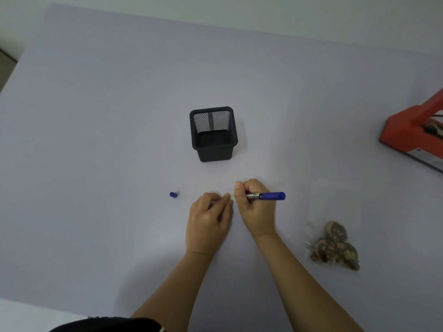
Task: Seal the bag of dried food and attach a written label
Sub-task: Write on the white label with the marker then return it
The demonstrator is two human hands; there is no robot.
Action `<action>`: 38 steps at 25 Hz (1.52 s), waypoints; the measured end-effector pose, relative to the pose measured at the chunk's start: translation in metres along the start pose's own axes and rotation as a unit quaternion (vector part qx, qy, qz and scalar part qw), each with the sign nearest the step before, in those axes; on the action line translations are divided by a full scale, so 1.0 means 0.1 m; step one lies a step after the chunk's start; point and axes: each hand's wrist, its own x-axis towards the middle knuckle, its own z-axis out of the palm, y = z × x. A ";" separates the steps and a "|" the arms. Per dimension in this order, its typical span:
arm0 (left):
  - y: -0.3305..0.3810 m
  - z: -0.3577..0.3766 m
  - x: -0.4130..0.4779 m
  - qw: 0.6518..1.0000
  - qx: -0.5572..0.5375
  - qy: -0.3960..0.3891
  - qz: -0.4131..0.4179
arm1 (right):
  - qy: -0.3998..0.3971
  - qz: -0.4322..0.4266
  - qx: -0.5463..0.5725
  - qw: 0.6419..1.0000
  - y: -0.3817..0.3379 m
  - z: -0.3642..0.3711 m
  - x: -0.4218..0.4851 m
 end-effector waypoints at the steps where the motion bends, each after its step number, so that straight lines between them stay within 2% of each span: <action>1: 0.00 0.00 0.00 1.000 -0.001 0.001 -0.001 | 0.000 -0.001 -0.001 1.000 0.00 0.00 0.00; 38: 0.01 -0.01 0.01 1.000 0.001 0.004 -0.007 | 0.021 0.000 -0.009 1.000 -0.02 0.00 0.01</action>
